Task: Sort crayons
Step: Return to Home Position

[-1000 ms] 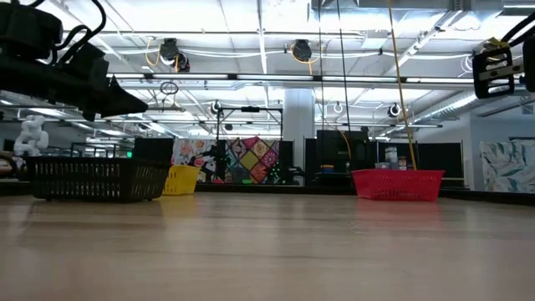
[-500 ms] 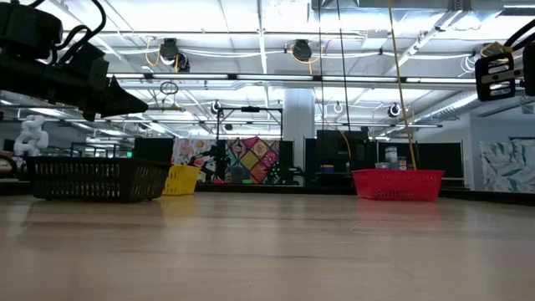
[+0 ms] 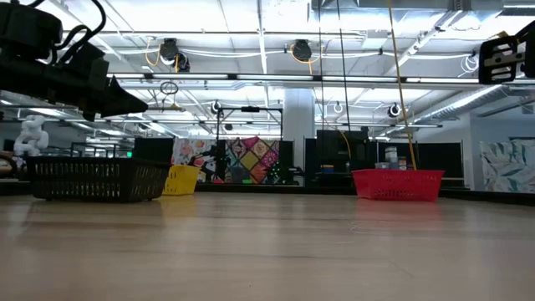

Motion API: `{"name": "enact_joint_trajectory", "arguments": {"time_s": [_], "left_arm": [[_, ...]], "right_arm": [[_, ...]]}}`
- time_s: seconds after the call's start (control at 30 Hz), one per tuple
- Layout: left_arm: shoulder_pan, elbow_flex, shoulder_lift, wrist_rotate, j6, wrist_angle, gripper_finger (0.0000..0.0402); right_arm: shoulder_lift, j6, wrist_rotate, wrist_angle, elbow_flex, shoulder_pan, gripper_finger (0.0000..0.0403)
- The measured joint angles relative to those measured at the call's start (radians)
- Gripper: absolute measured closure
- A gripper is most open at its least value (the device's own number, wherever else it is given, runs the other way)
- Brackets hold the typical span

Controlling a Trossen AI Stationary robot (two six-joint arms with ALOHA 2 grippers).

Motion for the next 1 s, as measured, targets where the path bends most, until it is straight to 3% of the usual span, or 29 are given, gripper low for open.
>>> {"name": "enact_joint_trajectory", "arguments": {"time_s": [1.0], "left_arm": [[0.000,-0.002,-0.056,0.001,0.000,0.021,0.0292]], "right_arm": [[0.000,0.018,-0.003,-0.134,0.005,0.000,0.0355]]}}
